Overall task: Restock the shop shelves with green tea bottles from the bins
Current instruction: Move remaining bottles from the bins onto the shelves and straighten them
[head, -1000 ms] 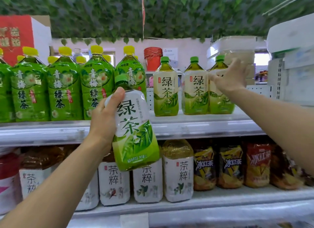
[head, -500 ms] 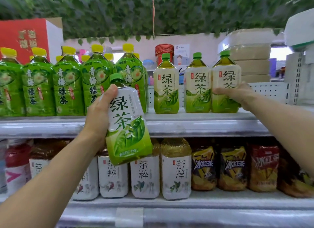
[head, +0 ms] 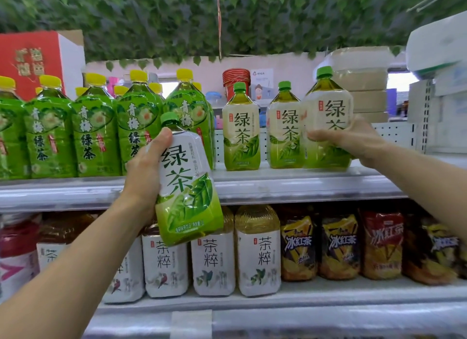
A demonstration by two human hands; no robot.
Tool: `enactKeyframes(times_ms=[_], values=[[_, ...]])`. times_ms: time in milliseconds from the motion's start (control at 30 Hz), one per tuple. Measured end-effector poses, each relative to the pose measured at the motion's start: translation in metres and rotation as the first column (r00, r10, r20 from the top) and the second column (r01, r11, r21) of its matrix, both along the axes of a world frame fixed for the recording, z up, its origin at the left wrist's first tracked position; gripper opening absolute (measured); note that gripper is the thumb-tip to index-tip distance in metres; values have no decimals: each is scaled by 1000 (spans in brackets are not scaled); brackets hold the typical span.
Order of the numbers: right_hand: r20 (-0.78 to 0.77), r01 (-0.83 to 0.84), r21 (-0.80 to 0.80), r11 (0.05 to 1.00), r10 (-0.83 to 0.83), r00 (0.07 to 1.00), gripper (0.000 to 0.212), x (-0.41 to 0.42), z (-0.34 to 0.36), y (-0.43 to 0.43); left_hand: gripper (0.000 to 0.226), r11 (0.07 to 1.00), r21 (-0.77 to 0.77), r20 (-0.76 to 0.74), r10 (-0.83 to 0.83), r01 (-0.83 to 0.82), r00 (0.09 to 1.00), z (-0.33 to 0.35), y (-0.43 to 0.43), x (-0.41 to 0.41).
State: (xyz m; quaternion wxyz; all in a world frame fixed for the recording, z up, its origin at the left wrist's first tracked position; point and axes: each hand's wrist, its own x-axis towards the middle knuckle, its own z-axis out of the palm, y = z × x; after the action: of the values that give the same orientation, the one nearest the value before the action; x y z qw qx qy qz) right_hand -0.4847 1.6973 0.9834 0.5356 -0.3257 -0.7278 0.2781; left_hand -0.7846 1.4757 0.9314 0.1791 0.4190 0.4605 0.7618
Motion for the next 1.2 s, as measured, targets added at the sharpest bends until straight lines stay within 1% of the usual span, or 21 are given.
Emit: enactKeyframes(times_ms=[67, 167, 200, 267, 367, 433, 500, 633, 733, 767, 833, 900, 933, 967, 1000, 1033, 1067, 1100, 1133, 1167, 1200], values=[[19, -35, 41, 999, 34, 999, 50, -14, 0, -13, 51, 1000, 4, 0, 1, -1, 1000, 1, 0, 0], [47, -78, 70, 994, 75, 996, 52, -48, 1, -34, 55, 1000, 11, 5, -5, 5, 1000, 0, -1, 1], [48, -86, 78, 993, 83, 995, 58, -60, 1, -40, 57, 1000, 11, 6, -8, 8, 1000, -1, -1, 1], [33, -94, 85, 992, 91, 995, 70, -83, 0, -48, 70, 1000, 5, 12, -23, 23, 1000, -2, -3, 2], [54, -45, 95, 994, 40, 998, 78, -111, -2, -57, 81, 999, -1, -11, -50, 50, 999, -2, -5, 1], [67, -9, 79, 997, 4, 998, 91, -125, -2, -62, 78, 998, 14, -31, -53, 53, 998, -2, -4, 0], [76, 31, 70, 997, -36, 996, 99, -138, -2, -64, 76, 998, 26, -34, -50, 51, 998, -1, -4, 0], [101, 128, 64, 990, -134, 986, 95, -156, -5, -71, 81, 999, 28, -23, -46, 47, 999, -2, -3, -1], [117, 75, 20, 997, -77, 990, 89, -152, -6, -79, 74, 999, 36, -36, -20, 21, 999, -1, -6, 0], [111, 65, 33, 997, -69, 991, 88, -149, -6, -82, 74, 999, 44, -35, -15, 16, 999, -1, -7, 1], [35, 71, 183, 981, -79, 996, 85, -138, -11, -97, 77, 996, 85, -28, 7, -5, 1000, -4, -8, 3], [-60, -51, 328, 943, 75, 995, 83, -123, -20, -123, 80, 982, 177, -49, 78, -68, 996, -9, -12, 11], [-39, -145, 355, 923, 170, 985, 89, -116, -27, -136, 83, 967, 235, -73, 117, -97, 990, -10, -13, 17], [27, -238, 346, 908, 244, 969, 97, -111, -34, -149, 82, 950, 295, -97, 139, -105, 986, -9, -14, 25], [112, -316, 298, 901, 296, 949, 106, -107, -40, -160, 78, 931, 353, -109, 138, -91, 984, -7, -13, 35], [184, -381, 228, 896, 345, 921, 109, -104, -43, -166, 70, 911, 407, -111, 121, -66, 986, -3, -10, 45], [218, -427, 163, 889, 390, 895, 105, -101, -45, -166, 63, 890, 454, -113, 104, -41, 988, 3, -7, 55], [211, -446, 138, 884, 414, 886, 94, -97, -43, -162, 60, 874, 486, -130, 100, -24, 986, 9, -3, 66], [175, -437, 146, 887, 412, 894, 84, -92, -40, -157, 62, 866, 499, -168, 104, -7, 980, 16, 1, 75], [126, -409, 174, 896, 391, 911, 79, -86, -36, -152, 67, 867, 498, -226, 101, 26, 969, 22, 5, 82], [75, -366, 211, 906, 359, 931, 79, -80, -31, -146, 73, 869, 489, -296, 89, 71, 951, 29, 10, 87]])
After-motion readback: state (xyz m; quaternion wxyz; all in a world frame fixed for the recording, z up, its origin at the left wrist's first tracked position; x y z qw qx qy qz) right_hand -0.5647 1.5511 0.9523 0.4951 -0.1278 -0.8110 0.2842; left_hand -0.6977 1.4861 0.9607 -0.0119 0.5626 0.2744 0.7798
